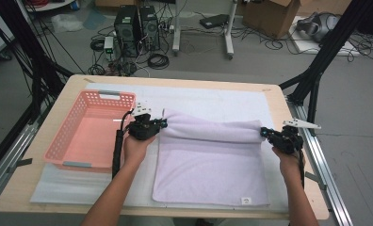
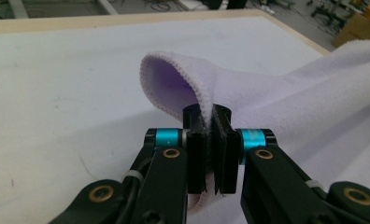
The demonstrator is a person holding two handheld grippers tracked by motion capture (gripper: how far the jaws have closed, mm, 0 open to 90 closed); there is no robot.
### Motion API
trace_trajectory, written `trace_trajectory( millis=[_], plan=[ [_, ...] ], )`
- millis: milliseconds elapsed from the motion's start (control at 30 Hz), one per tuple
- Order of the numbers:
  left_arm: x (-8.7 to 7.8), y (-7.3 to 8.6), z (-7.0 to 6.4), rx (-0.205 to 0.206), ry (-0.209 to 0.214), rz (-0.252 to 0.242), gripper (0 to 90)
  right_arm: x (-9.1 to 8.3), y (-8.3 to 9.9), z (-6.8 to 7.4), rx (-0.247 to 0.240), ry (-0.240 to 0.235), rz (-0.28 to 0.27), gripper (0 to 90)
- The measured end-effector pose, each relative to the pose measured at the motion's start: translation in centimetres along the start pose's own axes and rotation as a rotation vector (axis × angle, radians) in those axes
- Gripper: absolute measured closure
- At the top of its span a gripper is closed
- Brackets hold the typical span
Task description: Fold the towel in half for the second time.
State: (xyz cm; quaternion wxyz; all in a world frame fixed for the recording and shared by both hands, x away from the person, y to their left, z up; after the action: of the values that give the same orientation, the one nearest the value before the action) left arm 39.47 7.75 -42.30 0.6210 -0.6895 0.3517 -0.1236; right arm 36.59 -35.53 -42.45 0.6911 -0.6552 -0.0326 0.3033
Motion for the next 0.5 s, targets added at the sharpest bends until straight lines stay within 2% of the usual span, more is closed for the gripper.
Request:
trace_trajectory(
  millis=[100, 233, 367, 500],
  plan=[
    [-0.9, 0.6, -0.8, 0.009, 0.017, 0.002, 84.8, -1.1, 0.6, 0.5, -0.012, -0.007, 0.0, 86.3],
    [-1.9, 2.3, -1.3, 0.01, 0.027, 0.033, 84.6, -2.3, 1.8, 1.1, -0.009, -0.02, 0.017, 86.3],
    [-2.9, 3.5, -1.9, 0.019, 0.025, 0.032, 84.4, -3.2, 3.0, 2.0, -0.01, -0.032, 0.041, 86.2],
    [-3.7, 4.8, -2.4, 0.031, 0.026, 0.037, 84.3, -4.2, 3.9, 2.6, -0.015, -0.041, 0.04, 86.2]
  ],
)
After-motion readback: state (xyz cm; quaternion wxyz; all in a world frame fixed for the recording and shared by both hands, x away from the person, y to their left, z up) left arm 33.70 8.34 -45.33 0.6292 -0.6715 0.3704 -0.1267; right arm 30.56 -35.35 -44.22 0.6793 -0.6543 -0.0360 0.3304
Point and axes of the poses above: each handheld gripper's, and its own axes: x roughly forward along the jaws, y roughly out of its underside, z roughly to its left, the point moved 4 cm from there along x, roughly forward along the jaws, and after that the axes turned 10 degrees about -z, right-handed, at the moved point
